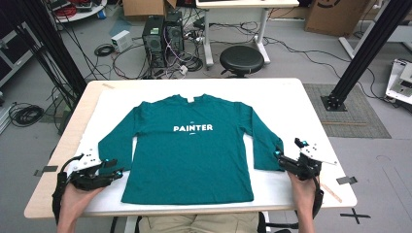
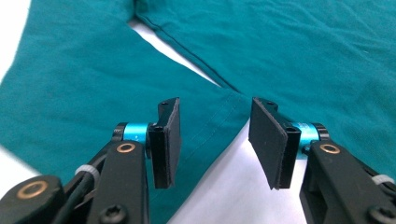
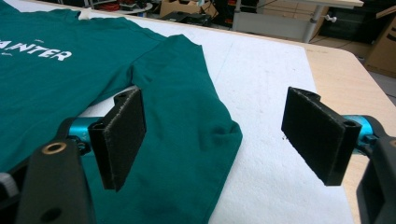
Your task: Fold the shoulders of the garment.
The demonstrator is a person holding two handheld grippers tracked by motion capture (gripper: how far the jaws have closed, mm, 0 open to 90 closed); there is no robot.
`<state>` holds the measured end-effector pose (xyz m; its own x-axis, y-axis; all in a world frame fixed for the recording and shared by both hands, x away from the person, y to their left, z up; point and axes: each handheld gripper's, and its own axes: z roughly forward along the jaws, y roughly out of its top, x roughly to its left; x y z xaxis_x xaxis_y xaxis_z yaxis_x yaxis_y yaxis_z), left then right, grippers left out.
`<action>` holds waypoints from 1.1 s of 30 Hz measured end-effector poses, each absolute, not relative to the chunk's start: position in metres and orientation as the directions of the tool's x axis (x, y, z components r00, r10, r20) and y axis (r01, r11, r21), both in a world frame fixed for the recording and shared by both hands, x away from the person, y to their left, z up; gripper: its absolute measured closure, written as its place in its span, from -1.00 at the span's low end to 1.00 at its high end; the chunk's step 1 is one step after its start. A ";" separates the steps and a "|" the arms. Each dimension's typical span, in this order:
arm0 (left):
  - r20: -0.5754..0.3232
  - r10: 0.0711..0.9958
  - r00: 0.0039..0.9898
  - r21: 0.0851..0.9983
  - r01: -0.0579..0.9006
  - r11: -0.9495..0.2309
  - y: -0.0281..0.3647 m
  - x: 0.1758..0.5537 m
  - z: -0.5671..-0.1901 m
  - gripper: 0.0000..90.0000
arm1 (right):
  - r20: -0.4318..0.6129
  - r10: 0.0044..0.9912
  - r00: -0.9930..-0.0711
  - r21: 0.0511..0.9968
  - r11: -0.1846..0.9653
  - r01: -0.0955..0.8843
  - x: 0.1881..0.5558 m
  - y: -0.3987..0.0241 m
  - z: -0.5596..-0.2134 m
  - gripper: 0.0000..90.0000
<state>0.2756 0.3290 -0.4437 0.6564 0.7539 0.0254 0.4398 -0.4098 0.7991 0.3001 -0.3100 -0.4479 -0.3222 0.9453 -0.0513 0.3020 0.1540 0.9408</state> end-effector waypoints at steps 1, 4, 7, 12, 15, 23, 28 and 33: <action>0.015 0.746 0.666 0.795 0.444 -0.412 0.323 0.279 -0.445 0.19 | -0.051 0.946 -0.321 0.940 0.154 0.304 0.300 -0.310 -0.448 -0.51; 0.012 0.729 0.684 0.794 0.437 -0.423 0.315 0.282 -0.444 0.19 | -0.055 0.945 -0.323 0.939 0.159 0.304 0.300 -0.310 -0.448 -0.51; 0.031 0.741 0.671 0.774 0.453 -0.442 0.311 0.286 -0.445 0.20 | -0.055 0.945 -0.324 0.939 0.159 0.305 0.300 -0.310 -0.448 -0.51; 0.008 0.740 0.673 0.765 0.472 -0.437 0.312 0.288 -0.448 0.23 | -0.051 0.945 -0.324 0.939 0.156 0.308 0.300 -0.310 -0.448 -0.51; 0.013 0.745 0.666 0.767 0.472 -0.435 0.313 0.289 -0.448 0.28 | -0.054 0.945 -0.324 0.938 0.159 0.309 0.301 -0.310 -0.448 -0.51; 0.030 0.745 0.666 0.778 0.453 -0.435 0.315 0.291 -0.449 0.79 | -0.062 0.945 -0.320 0.938 0.164 0.305 0.301 -0.309 -0.448 -0.51; 0.014 0.765 0.644 0.810 0.441 -0.386 0.319 0.291 -0.444 0.88 | -0.066 0.945 -0.321 0.938 0.169 0.304 0.301 -0.310 -0.448 -0.51; 0.012 0.777 0.629 0.842 0.414 -0.347 0.317 0.291 -0.434 0.88 | -0.064 0.945 -0.321 0.936 0.168 0.310 0.301 -0.309 -0.448 -0.51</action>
